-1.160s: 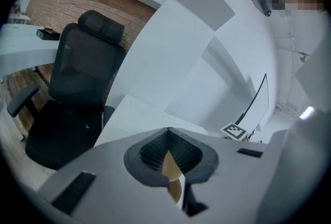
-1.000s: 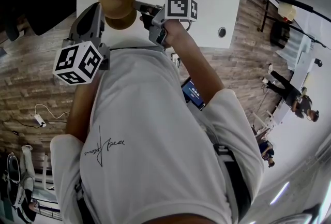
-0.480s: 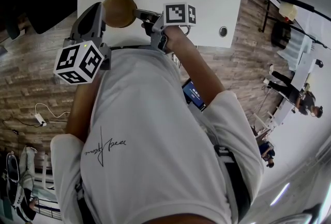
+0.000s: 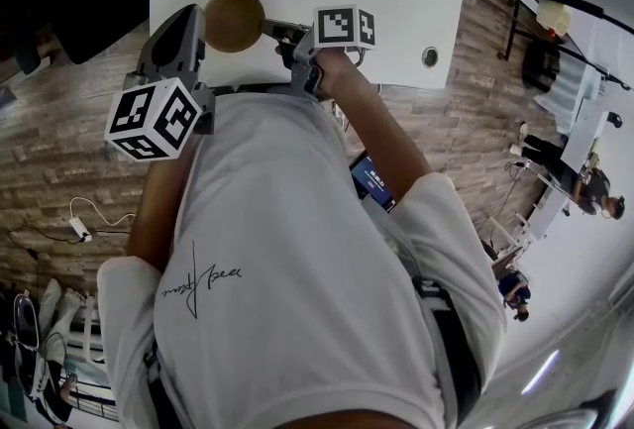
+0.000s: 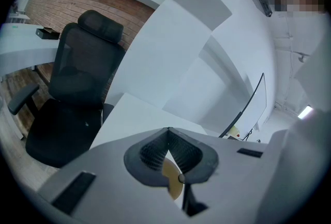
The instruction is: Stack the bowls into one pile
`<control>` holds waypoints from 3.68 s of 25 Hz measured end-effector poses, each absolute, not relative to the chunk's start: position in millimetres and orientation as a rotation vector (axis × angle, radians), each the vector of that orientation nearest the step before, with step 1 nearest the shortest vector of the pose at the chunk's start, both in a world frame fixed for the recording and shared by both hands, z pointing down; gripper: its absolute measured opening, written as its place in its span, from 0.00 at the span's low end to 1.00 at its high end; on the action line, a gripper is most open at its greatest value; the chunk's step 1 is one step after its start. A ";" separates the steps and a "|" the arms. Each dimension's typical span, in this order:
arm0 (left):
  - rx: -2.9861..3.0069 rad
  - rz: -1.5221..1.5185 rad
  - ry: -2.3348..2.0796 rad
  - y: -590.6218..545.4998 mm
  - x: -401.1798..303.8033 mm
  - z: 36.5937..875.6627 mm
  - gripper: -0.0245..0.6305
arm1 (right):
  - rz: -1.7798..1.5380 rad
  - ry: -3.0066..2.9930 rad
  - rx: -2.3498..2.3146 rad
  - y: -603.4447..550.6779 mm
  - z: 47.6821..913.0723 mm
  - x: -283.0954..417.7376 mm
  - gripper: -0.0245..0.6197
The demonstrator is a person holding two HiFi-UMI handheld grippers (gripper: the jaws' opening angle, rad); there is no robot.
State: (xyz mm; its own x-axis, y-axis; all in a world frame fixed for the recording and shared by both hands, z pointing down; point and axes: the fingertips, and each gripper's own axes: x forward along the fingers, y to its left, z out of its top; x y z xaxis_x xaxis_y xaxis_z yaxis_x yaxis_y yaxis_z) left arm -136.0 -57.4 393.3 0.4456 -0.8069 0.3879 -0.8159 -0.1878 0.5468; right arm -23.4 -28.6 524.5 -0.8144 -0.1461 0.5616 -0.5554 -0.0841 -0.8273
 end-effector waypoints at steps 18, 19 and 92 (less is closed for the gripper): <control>2.015 0.019 -1.332 -59.8 -131.6 391.9 0.04 | 2.015 -1.882 0.789 -27.1 525.3 -18.1 0.15; 2.017 0.019 -1.330 -60.5 -132.3 392.0 0.04 | 2.015 -1.881 0.792 -27.0 524.8 -17.6 0.15; 2.294 0.127 -1.201 -77.4 -84.8 347.7 0.04 | 0.547 -2.503 1.041 -57.6 340.3 5.5 0.05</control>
State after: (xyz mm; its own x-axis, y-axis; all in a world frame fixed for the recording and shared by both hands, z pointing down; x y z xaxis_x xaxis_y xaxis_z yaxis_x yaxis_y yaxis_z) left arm -84.8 -77.4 347.7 0.5977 -0.7342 0.3221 -0.7853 -0.4553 0.4195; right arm 5.5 -57.6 340.3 -0.6565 -0.5850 0.4763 -0.7303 0.6509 -0.2071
